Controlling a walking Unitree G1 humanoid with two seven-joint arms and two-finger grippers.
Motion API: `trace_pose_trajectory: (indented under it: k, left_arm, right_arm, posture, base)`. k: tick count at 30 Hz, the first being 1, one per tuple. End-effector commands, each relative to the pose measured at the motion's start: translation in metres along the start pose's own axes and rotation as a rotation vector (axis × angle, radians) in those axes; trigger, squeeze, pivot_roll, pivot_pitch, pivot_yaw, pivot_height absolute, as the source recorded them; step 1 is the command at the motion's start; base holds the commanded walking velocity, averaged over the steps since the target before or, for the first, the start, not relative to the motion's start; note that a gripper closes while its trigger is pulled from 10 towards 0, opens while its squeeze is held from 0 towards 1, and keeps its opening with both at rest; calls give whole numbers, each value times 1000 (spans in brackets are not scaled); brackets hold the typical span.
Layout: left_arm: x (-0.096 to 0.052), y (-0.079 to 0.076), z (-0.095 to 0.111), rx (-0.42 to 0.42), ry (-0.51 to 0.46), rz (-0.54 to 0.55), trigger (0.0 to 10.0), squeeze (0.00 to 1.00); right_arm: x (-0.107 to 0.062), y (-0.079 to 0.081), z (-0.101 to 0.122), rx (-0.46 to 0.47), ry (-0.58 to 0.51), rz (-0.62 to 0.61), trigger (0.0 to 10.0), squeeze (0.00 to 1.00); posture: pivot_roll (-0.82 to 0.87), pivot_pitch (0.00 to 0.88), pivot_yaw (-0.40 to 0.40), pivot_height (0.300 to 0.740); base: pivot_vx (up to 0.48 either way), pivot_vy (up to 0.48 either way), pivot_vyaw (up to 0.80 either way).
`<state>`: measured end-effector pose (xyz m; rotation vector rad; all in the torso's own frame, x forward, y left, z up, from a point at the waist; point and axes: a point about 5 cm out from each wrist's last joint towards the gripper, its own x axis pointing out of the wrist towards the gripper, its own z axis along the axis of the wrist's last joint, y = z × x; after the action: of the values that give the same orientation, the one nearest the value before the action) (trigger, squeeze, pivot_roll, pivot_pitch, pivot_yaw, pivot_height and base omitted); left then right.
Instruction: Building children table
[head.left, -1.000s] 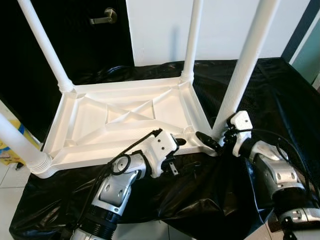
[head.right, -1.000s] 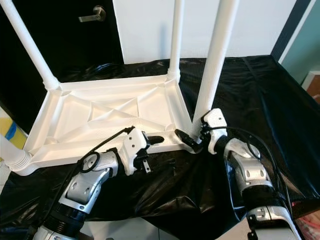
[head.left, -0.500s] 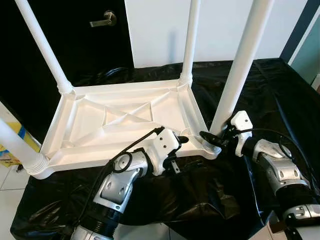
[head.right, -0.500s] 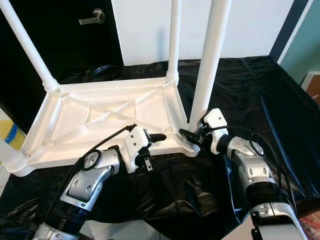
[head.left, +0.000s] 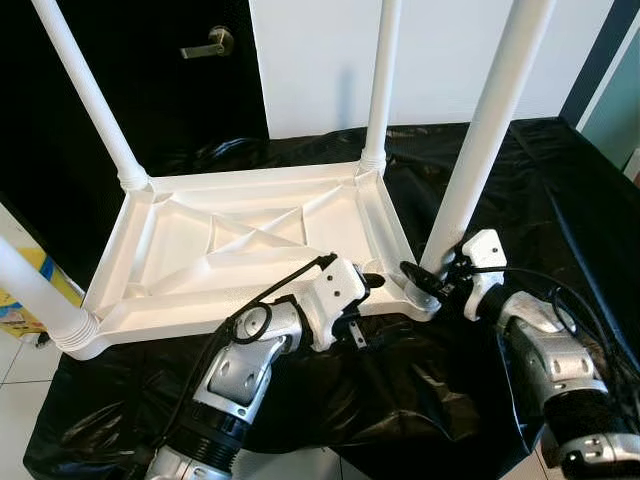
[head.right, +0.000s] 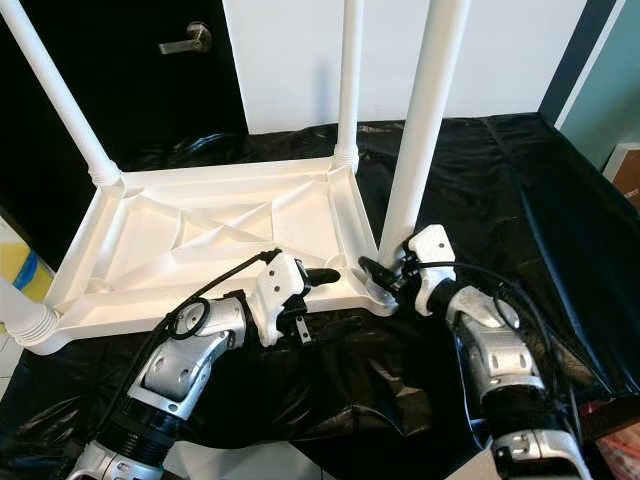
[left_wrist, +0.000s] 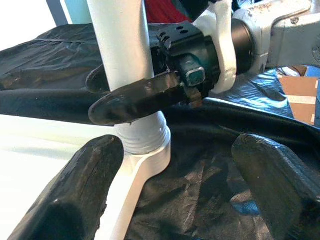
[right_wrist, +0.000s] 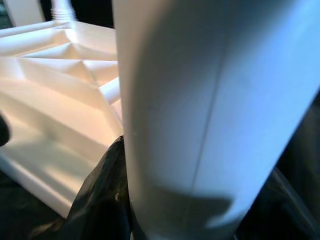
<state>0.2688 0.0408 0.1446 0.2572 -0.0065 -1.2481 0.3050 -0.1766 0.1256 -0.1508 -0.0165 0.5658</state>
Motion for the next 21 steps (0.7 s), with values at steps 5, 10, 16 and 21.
trace_pose_trajectory:
  k: [5,10,16,21]
  left_arm:
    - [-1,0,-4,-6,11,38,10000,0]
    - [-1,-3,-6,-12,16,29,10000,0]
    - [3,-5,-6,-20,9,34,10000,0]
    - [2,-6,-5,-24,3,38,10000,0]
  right_arm:
    - [-8,13,-24,105,100,-196,10000,0]
    - [-11,29,-27,150,96,-387,10000,0]
    - [-17,40,-31,169,105,-673,10000,0]
    - [-13,51,-27,202,101,-677,10000,0]
  posture:
    - [-153,0,36,740]
    - [-155,0,27,740]
    - [-152,0,11,740]
    - [-151,0,16,740]
  base:
    - [0,0,0]
    - [0,0,0]
    - [0,0,0]
    - [0,0,0]
